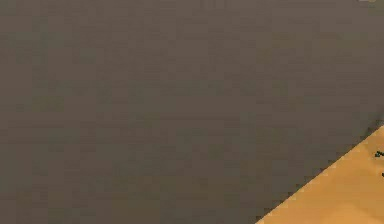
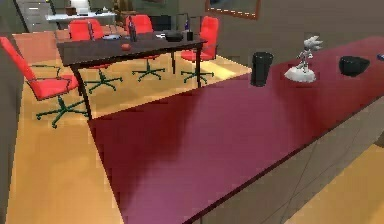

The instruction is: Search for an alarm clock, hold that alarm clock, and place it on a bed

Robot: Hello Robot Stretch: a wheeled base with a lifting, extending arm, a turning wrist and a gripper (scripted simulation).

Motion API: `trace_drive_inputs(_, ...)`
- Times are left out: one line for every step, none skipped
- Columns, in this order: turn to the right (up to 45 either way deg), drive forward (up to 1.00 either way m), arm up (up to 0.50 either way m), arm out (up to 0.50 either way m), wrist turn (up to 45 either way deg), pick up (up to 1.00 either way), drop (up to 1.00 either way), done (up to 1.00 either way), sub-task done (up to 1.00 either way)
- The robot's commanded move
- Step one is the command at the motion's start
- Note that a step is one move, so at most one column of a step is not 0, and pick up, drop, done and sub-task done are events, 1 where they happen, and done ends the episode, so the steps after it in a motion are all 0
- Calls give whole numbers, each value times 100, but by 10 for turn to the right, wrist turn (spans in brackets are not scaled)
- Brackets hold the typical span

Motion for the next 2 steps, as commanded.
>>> trace_drive_inputs(330, 0, 0, 0, 0, 0, 0, 0, 0)
trace_drive_inputs(30, 0, 0, 0, 0, 0, 0, 0, 0)
